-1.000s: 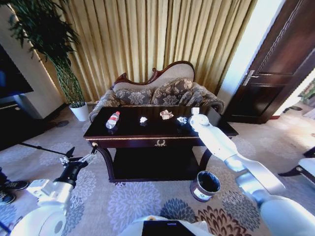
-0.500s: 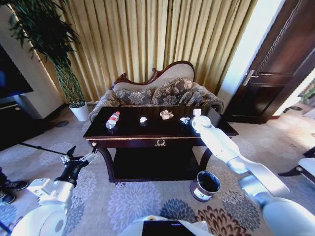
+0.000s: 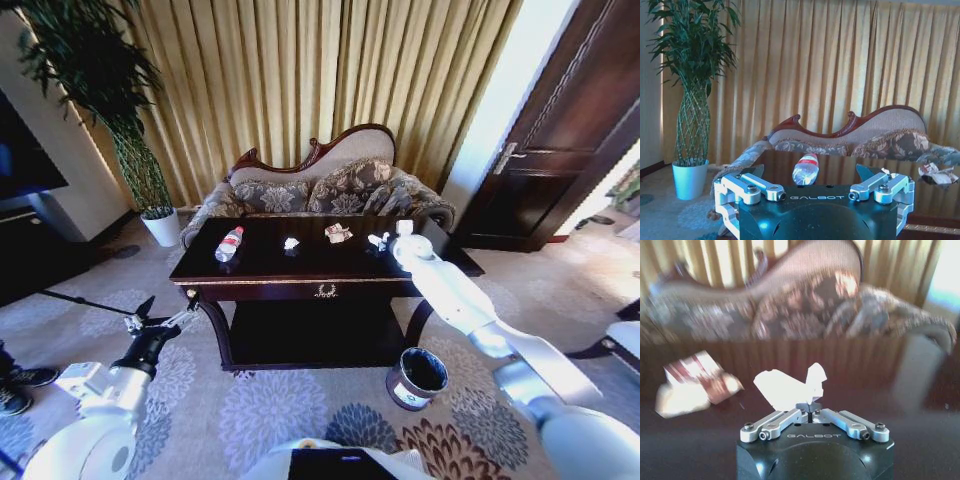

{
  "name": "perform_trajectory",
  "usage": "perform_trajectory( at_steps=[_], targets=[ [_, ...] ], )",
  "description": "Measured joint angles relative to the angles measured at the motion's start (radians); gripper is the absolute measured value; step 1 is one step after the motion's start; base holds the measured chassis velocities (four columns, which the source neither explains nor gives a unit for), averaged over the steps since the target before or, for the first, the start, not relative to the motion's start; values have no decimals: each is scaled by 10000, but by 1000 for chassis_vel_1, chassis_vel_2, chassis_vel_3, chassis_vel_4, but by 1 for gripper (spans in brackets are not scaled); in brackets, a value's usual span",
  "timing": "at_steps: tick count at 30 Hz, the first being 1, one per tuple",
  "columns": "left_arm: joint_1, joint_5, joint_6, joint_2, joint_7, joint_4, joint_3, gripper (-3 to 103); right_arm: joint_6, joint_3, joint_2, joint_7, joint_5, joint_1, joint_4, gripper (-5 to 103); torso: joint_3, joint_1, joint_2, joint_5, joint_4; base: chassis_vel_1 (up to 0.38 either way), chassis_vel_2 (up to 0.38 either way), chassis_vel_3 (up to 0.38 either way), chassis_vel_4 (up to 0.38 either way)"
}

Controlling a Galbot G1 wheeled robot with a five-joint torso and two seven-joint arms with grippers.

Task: Move to the front of the table and place the trash on the table into the trash bin.

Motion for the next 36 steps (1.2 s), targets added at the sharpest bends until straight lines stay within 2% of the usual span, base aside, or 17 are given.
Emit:
perform_trajectory(
  at_steps=[4, 5, 8, 9, 11, 13, 14, 15, 16, 17, 20, 21, 26, 32, 36],
  targets=[
    [-151, -26, -2, -37, -18, 0, 52, 100, 789, 959, -1005, 7, 174, -1271, 2422, 0, -1, -1, 0, 1, 3, 0, 0, 0, 0],
    [-151, -26, -2, -37, -18, 0, 52, 100, 789, 959, -1005, 7, 174, -1271, 2422, 0, -1, -1, 0, 1, 3, 0, 0, 0, 0],
    [-223, -23, -4, -121, -28, 1, 54, 100, 1652, 2277, -2210, -156, 162, -3154, 4336, 0, -1, -1, 1, 1, -3, 0, 0, 0, 0],
    [-223, -23, -4, -121, -28, 1, 54, 100, 1652, 2277, -2210, -156, 162, -3154, 4336, 0, -1, -1, 1, 1, -3, 0, 0, 0, 0],
    [-308, -29, -7, -184, -23, 1, 29, 100, 2467, 3210, -2871, -275, -116, -4674, 5480, 0, -2, -1, 2, 4, -8, 0, 0, 0, 0],
    [-408, -55, -10, -221, -18, 0, 16, 100, 2991, 4022, -3072, -378, -549, -5874, 6224, 0, -2, -2, 2, 2, -5, 0, 0, 0, 0],
    [-408, -55, -10, -221, -18, 0, 16, 100, 2991, 4022, -3072, -378, -549, -5874, 6224, 0, -2, -2, 2, 2, -5, 0, 0, 0, 0],
    [-476, -71, -12, -231, -18, 0, 11, 100, 3159, 4590, -3074, -403, -676, -6645, 6675, 0, -2, -2, 1, 6, 0, 0, 0, 0, 0],
    [-560, -84, -12, -234, -17, 0, 11, 100, 3235, 5214, -2976, -407, -685, -7545, 7216, 0, -2, -2, 2, 0, 3, 0, 0, 0, 0],
    [-560, -84, -12, -234, -17, 0, 11, 100, 3235, 5214, -2976, -407, -685, -7545, 7216, 0, -2, -2, 2, 0, 3, 0, 0, 0, 0],
    [-678, -98, 57, -192, -21, 0, -3, 100, 3255, 6569, -2338, -467, -821, -9372, 8312, 0, -1, -2, 1, -2, 0, 0, 0, 0, 0],
    [-678, -98, 57, -192, -21, 0, -3, 100, 3255, 6569, -2338, -467, -821, -9372, 8312, 0, -1, -2, 1, -2, 0, 0, 0, 0, 0],
    [-680, -235, 143, -18, -15, -1, -43, 100, 3383, 7635, -791, -1146, -2180, -11937, 9648, 0, -2, -3, 2, 2, -4, 0, 0, 0, 0],
    [-719, -266, 167, 87, 4, 0, 3, 100, 3441, 7722, 18, -1317, -3043, -12697, 10144, 0, -1, -2, 2, -1, 1, 0, 0, 0, 0],
    [-695, -276, 189, 117, 23, 0, -1, 100, 3441, 7744, 150, -1316, -3248, -12743, 10282, 0, 0, 0, 1, 0, 1, 0, 0, 0, 0]
  ],
)
